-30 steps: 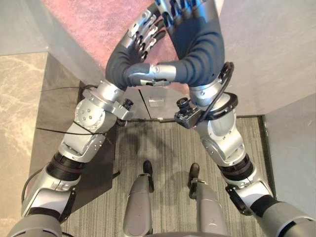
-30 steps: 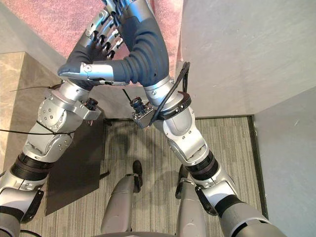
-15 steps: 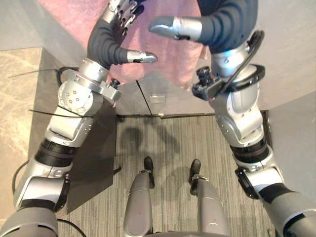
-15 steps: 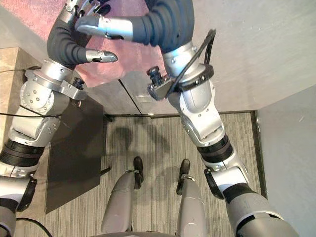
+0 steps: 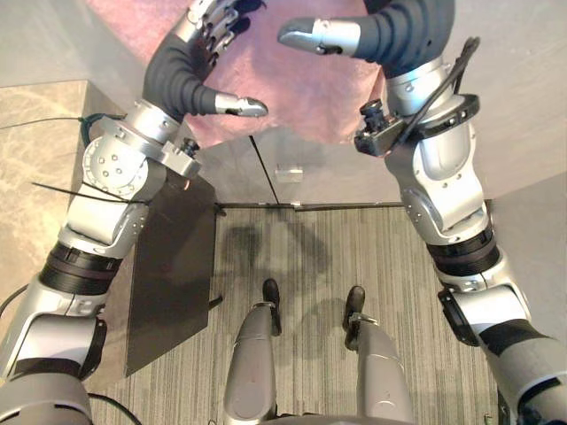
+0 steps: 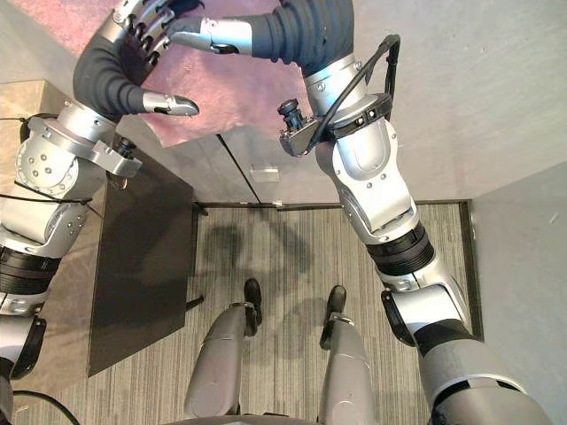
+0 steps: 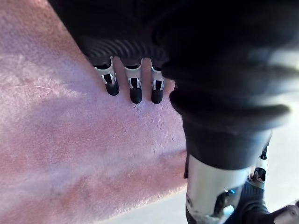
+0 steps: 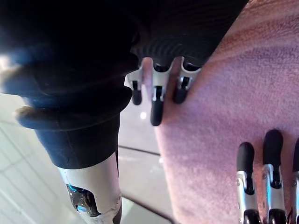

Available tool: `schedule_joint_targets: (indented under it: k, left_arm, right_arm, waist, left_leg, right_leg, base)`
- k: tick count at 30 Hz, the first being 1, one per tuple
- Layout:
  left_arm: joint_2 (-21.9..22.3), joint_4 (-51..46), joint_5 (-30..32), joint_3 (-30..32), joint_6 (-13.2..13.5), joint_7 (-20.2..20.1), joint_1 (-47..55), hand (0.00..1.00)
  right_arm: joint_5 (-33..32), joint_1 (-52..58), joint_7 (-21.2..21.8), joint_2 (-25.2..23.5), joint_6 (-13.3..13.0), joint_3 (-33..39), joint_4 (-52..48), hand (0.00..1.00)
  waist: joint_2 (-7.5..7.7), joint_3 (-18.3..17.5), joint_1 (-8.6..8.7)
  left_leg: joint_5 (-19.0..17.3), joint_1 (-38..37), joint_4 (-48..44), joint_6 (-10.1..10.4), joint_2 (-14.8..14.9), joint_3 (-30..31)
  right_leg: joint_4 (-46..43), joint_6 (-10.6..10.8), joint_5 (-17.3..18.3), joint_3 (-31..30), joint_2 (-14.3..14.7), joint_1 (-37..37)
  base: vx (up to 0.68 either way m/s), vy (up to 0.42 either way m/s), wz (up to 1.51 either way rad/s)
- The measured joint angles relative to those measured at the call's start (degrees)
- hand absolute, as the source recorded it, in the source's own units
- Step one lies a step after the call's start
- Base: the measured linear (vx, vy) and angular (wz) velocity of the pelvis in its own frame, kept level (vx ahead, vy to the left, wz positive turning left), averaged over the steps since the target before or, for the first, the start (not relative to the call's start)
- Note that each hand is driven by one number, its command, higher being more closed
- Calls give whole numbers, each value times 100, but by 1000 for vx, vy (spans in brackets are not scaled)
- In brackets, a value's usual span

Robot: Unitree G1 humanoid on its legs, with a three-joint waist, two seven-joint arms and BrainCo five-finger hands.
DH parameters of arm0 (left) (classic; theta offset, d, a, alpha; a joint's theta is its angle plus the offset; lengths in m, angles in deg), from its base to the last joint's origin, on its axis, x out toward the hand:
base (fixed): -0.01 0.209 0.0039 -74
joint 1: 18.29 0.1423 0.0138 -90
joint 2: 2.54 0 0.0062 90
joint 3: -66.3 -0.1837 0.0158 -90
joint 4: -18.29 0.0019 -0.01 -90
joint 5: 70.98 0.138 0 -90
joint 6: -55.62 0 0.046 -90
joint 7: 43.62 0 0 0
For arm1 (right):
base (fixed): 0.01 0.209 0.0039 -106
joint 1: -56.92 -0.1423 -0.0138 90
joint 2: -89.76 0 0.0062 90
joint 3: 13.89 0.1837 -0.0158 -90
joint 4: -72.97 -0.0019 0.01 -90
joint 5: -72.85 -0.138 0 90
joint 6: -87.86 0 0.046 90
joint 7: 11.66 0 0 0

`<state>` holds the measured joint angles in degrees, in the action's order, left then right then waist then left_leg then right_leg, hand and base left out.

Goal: Organize washtable

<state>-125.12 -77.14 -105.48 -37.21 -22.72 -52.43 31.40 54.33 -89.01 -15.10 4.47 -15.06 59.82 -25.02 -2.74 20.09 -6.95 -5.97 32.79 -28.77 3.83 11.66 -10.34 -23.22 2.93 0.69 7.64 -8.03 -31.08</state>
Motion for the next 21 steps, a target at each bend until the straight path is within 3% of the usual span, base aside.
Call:
schedule_joint_targets:
  k: [6,12,14,21]
  left_arm:
    - [-28,-850,-314,-105,1,-394,1100,0]
    - [-21,-984,-315,-225,-33,-640,2020,0]
    - [54,-970,-315,-227,-81,-748,2375,0]
    - [298,-403,-231,-499,-175,-712,2525,0]
  right_arm:
    - [-8,1193,413,-28,-10,-59,-487,0]
    - [-7,2407,824,-472,15,-539,-697,0]
    - [-7,2778,982,-614,24,-845,-697,0]
    - [-118,2757,1380,-1018,105,-1767,-295,0]
  waist:
    - [-1,-9,3]
    - [8,-32,123]
    - [14,-242,156]
    - [115,-443,160]
  left_leg:
    - [-62,-230,1,-19,39,-109]
    - [-84,-471,-10,-15,41,-109]
    - [-95,-513,10,-2,41,-103]
    - [-111,-695,153,51,37,-65]
  right_leg:
    - [-18,33,68,13,-1,193]
    - [-70,36,172,23,-4,395]
    - [-78,27,203,27,-1,423]
    - [-8,36,299,196,-67,581]
  base:
    - [46,-10,-1]
    - [56,-13,1]
    - [44,-20,0]
    - [-2,-1,-1]
